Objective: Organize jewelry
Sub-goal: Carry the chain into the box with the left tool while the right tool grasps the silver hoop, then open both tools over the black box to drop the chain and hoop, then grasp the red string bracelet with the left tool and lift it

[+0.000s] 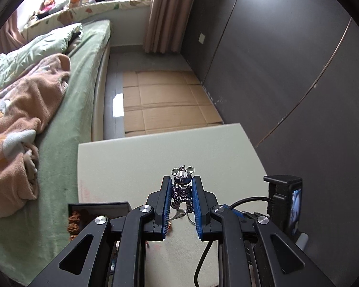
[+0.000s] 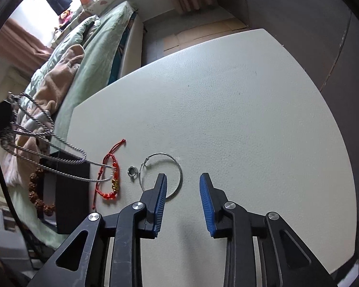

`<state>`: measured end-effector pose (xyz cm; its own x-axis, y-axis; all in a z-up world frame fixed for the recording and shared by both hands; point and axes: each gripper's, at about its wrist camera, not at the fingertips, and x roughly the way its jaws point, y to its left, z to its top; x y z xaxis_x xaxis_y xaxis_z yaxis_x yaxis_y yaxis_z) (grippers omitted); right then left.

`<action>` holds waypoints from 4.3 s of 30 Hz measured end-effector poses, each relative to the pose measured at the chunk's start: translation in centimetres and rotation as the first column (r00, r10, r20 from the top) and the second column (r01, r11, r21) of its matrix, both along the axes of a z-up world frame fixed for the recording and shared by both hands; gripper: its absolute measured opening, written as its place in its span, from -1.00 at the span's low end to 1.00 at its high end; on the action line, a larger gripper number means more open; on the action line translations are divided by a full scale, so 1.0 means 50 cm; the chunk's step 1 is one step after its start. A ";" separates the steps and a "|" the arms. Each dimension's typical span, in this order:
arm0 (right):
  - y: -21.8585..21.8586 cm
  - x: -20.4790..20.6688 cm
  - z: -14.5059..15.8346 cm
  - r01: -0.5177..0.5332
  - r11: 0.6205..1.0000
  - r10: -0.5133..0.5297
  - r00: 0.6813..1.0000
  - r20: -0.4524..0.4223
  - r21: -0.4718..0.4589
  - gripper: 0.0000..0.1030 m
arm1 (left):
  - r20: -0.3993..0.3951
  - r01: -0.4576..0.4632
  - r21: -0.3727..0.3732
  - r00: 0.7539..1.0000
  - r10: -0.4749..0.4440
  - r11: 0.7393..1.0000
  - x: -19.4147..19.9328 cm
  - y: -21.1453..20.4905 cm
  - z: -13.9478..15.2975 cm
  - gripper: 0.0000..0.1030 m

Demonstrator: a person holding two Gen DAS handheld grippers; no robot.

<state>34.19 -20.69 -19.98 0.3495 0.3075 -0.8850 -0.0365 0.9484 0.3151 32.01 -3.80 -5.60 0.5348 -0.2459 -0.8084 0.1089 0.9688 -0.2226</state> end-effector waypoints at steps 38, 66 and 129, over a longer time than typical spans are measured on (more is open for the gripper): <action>0.095 -0.025 0.061 -0.012 1.000 0.012 0.996 0.094 -0.002 -0.93 | 0.056 -0.092 -0.067 0.994 0.095 0.994 -0.095 0.189 0.041 -0.65; 0.305 -0.079 0.167 -0.327 0.903 0.288 0.942 0.174 0.277 -0.91 | 0.057 -0.300 -0.151 0.949 0.311 0.942 -0.197 0.340 -0.038 0.64; -0.242 -0.195 0.075 0.207 0.934 -0.259 0.954 0.151 0.292 0.99 | -0.316 0.068 0.270 0.949 0.022 0.960 0.022 -0.094 -0.317 -0.70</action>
